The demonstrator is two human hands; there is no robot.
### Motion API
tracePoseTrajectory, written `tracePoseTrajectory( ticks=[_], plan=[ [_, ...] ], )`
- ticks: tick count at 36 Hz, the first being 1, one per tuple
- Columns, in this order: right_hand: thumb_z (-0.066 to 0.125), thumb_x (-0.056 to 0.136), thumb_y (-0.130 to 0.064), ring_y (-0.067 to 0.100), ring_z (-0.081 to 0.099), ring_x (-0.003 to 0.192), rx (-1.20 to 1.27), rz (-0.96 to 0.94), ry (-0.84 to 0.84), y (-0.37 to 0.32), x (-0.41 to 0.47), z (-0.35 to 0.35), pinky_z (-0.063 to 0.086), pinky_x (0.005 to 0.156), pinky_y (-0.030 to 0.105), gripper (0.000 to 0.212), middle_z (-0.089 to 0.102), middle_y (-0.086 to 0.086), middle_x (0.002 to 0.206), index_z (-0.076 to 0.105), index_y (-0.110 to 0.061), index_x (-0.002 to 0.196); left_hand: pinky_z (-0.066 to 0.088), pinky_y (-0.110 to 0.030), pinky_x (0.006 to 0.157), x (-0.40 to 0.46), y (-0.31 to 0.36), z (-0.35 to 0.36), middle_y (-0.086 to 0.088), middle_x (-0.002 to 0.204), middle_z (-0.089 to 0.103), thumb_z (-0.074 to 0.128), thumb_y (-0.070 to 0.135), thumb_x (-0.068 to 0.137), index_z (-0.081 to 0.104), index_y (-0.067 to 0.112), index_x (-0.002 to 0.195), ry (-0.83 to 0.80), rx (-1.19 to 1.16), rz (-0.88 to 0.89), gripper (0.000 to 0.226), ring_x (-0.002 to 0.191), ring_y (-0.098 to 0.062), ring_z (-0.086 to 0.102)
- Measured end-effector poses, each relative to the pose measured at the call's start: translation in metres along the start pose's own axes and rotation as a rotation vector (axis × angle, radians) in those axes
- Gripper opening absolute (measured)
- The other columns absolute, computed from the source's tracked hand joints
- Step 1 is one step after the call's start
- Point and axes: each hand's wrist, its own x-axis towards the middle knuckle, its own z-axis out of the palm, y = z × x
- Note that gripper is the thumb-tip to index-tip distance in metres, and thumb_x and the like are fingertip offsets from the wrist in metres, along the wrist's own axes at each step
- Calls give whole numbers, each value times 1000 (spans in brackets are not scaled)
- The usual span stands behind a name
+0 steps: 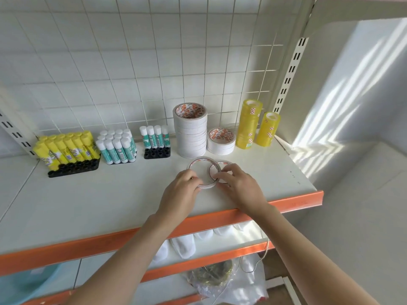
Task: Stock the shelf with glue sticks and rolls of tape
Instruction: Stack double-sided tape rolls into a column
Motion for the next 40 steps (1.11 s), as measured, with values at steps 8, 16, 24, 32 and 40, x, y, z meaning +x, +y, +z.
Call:
tracePoseTrajectory(
  ticks=[8,16,24,32,40],
  plan=[
    [69,74,-30,30,64,63,-105,146,161,2,-2,1,48,47,34,18,62,9,87,71,-19,88,48,-35,90,-3,5,1,-9,123,56,61,1,80,63,11,120,54,29,16,41,115,-23,50],
    [78,76,-28,30,61,57,-198,187,227,11,0,0,49,45,35,19,60,8,85,71,-17,90,52,-43,79,-5,-4,12,-8,108,61,64,6,80,64,10,112,-66,91,-74,32,107,-30,55],
    [66,86,-33,29,61,56,-162,236,276,19,22,-9,48,46,32,16,60,9,92,69,-20,96,52,-39,74,-7,-7,18,-3,92,63,61,14,76,68,12,92,-42,138,-69,18,90,-27,62],
    [71,85,-29,33,60,59,-213,304,217,19,60,-9,41,48,30,17,59,12,90,69,-15,94,51,-38,76,-6,-8,20,-2,93,63,71,11,73,68,13,92,-43,147,-84,20,92,-26,62],
    [51,97,-33,33,60,88,-279,379,36,29,83,-10,38,60,33,30,53,13,110,61,-13,117,51,-38,73,-6,-6,20,0,90,62,59,17,74,68,15,91,-25,156,-102,20,89,-25,61]
  ],
)
